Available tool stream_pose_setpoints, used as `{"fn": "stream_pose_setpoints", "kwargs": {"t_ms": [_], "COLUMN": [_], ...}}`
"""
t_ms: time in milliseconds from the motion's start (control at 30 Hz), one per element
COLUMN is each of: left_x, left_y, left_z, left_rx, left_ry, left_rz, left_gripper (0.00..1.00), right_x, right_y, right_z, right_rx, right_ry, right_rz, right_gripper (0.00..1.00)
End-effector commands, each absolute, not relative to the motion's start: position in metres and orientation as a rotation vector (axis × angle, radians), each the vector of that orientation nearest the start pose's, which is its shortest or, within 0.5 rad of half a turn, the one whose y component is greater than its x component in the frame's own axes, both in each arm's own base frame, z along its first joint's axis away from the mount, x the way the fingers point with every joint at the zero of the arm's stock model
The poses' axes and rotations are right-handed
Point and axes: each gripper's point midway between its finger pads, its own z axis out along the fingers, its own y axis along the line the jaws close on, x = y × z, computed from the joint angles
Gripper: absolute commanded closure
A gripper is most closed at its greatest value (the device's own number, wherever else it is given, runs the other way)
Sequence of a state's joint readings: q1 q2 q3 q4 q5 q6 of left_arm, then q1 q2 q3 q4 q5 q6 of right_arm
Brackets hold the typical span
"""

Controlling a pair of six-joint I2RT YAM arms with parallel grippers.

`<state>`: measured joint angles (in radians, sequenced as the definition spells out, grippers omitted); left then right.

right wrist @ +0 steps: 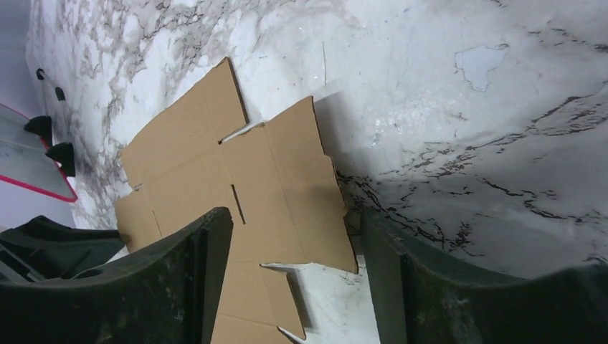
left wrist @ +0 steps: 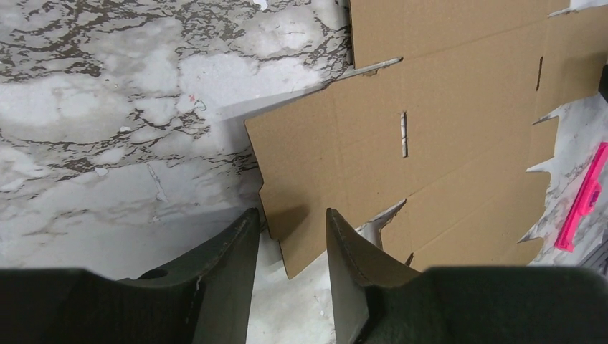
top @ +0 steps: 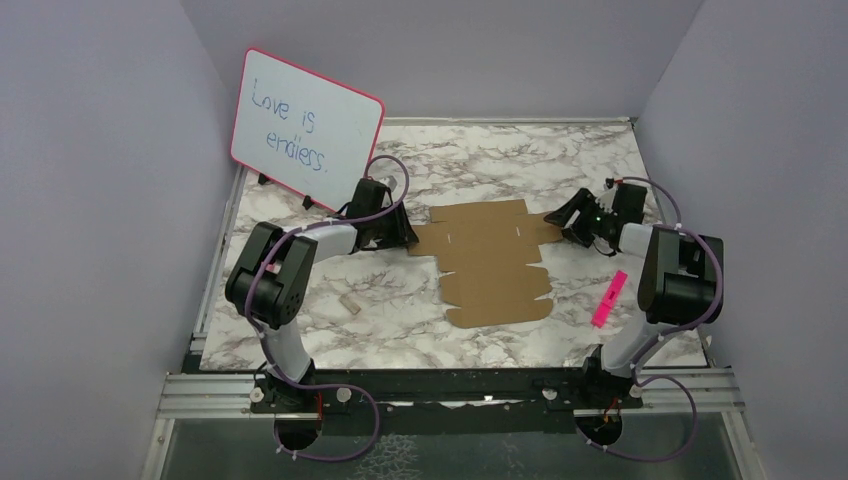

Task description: Fold the paper box

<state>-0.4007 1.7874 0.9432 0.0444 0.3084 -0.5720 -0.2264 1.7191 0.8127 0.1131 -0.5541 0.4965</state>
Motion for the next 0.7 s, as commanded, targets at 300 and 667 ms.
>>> {"fn": "stream_pose_setpoints", "kwargs": {"t_ms": [300,667], "left_x": [0.356,0.341], "left_y": [-0.231,-0.216], "left_z": [0.04,0.047], "left_rx": [0.027,0.045], "left_ry": [2.519,2.519], "left_rz": [-0.766,-0.701], "left_gripper": [0.7,0.76], "right_x": [0.377,0.343], "right_y": [0.038,0.062], "right_z": [0.04,0.047], "right_rx": [0.519,0.44], "right_ry": [2.276,2.293], "right_rz": [0.898,0.897], "right_gripper": [0.65,0.85]}}
